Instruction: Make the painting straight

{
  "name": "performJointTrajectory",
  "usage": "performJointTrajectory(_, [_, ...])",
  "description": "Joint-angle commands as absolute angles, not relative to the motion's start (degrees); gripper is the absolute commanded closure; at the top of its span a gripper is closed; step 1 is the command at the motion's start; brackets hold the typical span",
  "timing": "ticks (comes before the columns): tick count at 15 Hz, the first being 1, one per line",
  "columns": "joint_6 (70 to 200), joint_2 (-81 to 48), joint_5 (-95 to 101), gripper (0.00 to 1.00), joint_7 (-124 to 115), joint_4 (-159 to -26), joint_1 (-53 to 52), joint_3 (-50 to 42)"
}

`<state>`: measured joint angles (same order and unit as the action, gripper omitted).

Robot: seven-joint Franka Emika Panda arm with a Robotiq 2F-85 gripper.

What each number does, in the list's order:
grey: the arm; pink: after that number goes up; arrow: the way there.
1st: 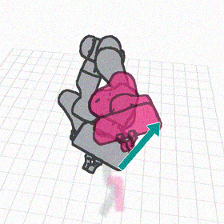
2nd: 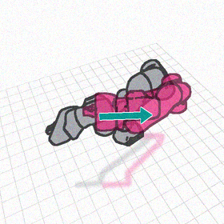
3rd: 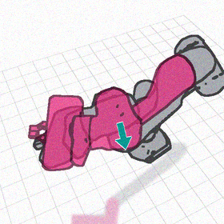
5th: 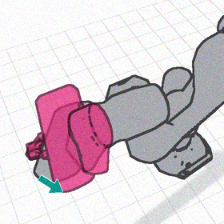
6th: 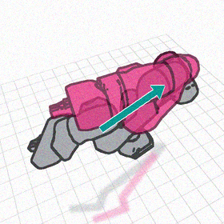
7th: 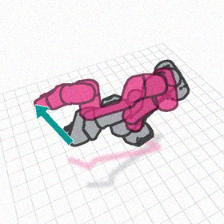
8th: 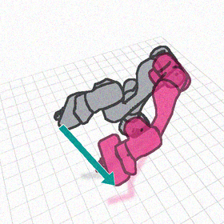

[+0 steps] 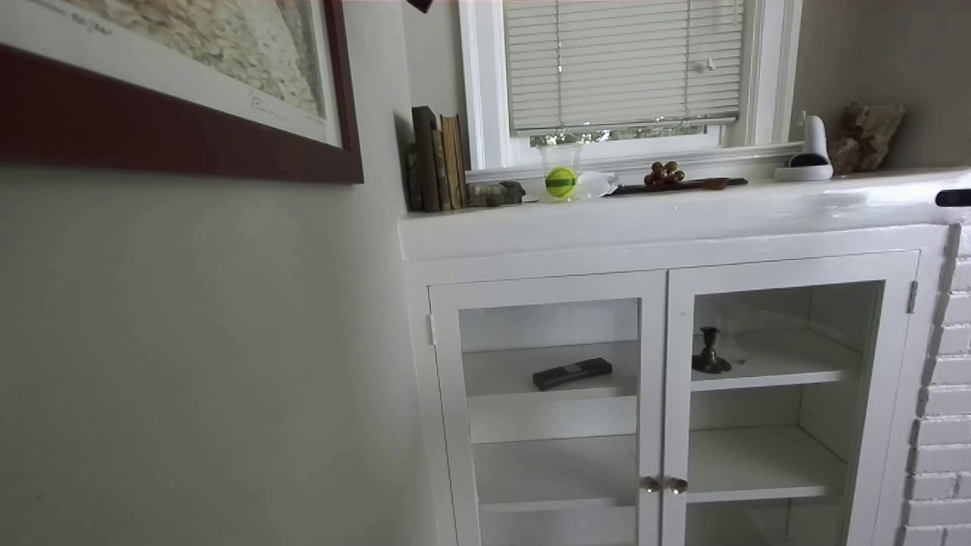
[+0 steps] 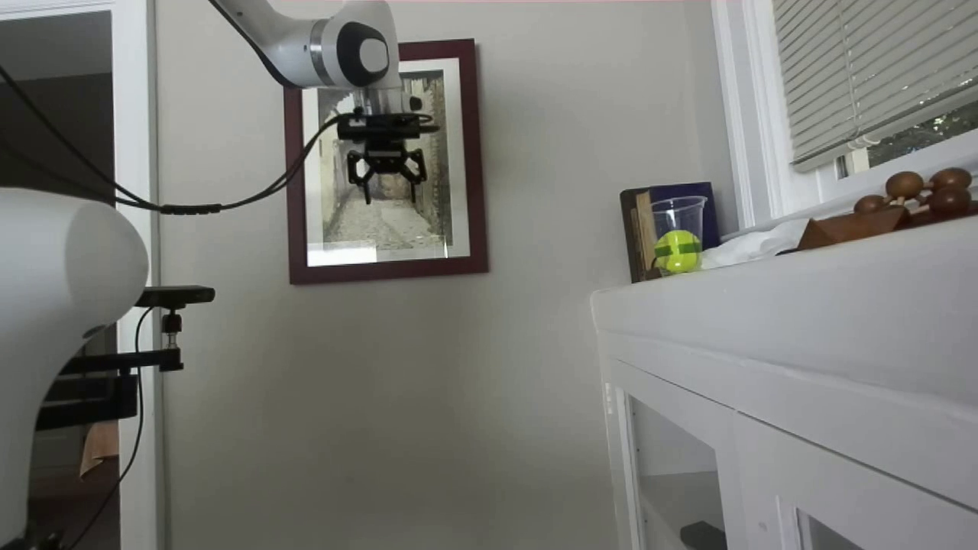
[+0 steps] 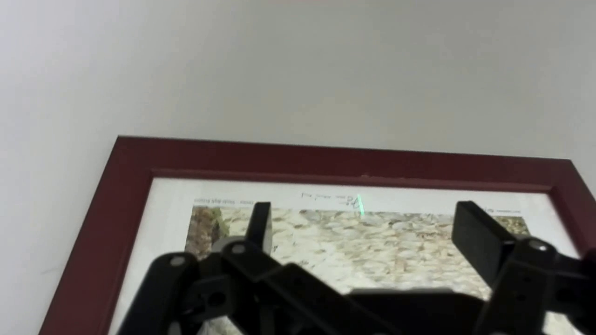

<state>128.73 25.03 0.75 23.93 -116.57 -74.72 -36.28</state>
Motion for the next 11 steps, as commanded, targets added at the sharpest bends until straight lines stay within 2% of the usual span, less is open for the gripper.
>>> performJointTrajectory(1, [126.83, 22.66, -5.5, 0.0, 26.48, -116.67, -63.27, -27.11])
performJointTrajectory(3, [125.48, 22.77, -5.89, 0.0, 25.4, -116.7, -60.48, -24.53])
performJointTrajectory(11, [125.34, 22.72, -5.95, 0.0, 25.2, -116.8, -60.26, -24.55])
